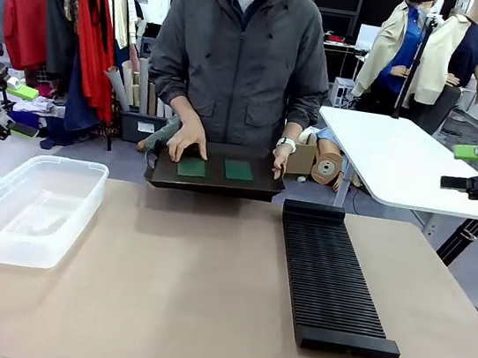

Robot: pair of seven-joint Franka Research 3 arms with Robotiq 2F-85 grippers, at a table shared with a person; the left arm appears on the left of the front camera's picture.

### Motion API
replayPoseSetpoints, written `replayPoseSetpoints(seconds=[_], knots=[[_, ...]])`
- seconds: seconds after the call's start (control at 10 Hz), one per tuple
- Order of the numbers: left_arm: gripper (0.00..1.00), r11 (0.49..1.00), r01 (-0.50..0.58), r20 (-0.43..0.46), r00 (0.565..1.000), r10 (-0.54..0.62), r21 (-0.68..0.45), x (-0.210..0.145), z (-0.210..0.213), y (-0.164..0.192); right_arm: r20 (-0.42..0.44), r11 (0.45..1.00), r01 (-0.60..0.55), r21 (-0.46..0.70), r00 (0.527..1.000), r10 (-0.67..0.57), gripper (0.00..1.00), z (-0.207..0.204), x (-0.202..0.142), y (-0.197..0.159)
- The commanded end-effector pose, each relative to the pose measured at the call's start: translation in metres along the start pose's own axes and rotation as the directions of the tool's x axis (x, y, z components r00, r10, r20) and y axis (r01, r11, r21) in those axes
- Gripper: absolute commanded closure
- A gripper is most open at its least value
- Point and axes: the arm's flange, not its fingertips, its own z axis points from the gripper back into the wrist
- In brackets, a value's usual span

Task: Sort PCBs into racks and boxes based on the side picked up.
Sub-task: Pick up the Blank PCB handed by the Human.

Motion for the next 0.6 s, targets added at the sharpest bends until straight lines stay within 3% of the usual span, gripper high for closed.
replayPoseSetpoints(seconds=[0.0,0.5], knots=[[0.0,1.0,-0.001,0.002,1.0,0.001,-0.001,0.0,0.0019,-0.0038,-0.003,1.0,0.011,0.017,1.0,-0.011,0.0,-0.0022,0.0019,-0.0018],[0.0,0.999,-0.016,-0.018,1.0,0.015,-0.036,0.0026,0.0007,0.0049,-0.062,0.98,0.178,0.092,0.983,-0.173,0.0,-0.0013,0.0114,-0.0114]])
